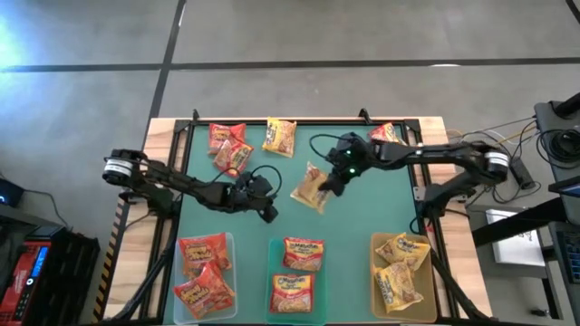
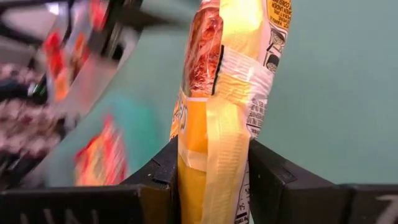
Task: Sort Maruchan noodles
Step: Put the yellow noodle pack into the orange bin
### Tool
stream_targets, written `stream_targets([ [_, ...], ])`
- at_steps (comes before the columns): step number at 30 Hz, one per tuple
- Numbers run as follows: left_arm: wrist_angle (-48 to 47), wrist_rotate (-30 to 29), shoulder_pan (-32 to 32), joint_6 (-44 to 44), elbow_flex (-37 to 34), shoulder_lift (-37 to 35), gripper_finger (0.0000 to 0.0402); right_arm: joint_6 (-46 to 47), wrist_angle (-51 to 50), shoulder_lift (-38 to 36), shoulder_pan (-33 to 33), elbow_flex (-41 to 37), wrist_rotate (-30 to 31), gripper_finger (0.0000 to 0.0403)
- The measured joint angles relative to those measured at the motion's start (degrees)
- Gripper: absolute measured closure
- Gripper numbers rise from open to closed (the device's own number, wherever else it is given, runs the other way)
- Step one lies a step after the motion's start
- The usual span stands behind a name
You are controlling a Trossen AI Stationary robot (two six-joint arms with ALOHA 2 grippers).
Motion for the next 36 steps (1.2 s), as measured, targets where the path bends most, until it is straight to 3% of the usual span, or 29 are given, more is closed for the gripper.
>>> stream_targets([
  [6,-0.1,-1.6,0.0,0.0,0.0,0.2,0.028,5.9,-12.5,-8.9,6.2,0.0,-5.2,0.0292],
  [11,0.0,-1.6,0.0,-0.4,0.1,0.5,0.028,8.2,-18.5,-15.2,14.6,0.0,-17.0,0.0285],
  [17,0.0,-1.7,0.0,-1.7,0.1,0.5,0.028,16.9,-26.0,-18.6,24.7,0.0,-14.3,0.0288],
  [24,0.1,-4.1,0.0,-2.0,0.1,0.5,0.028,28.5,-40.1,-19.1,33.5,0.0,-15.5,0.0288],
  [29,0.5,-5.6,0.0,-3.0,0.1,0.5,0.028,32.5,-48.3,-19.0,37.2,0.0,-18.3,0.0288],
  [36,0.5,-5.7,0.0,-3.5,0.1,0.5,0.028,34.7,-48.5,-16.7,39.5,0.0,-16.9,0.027],
])
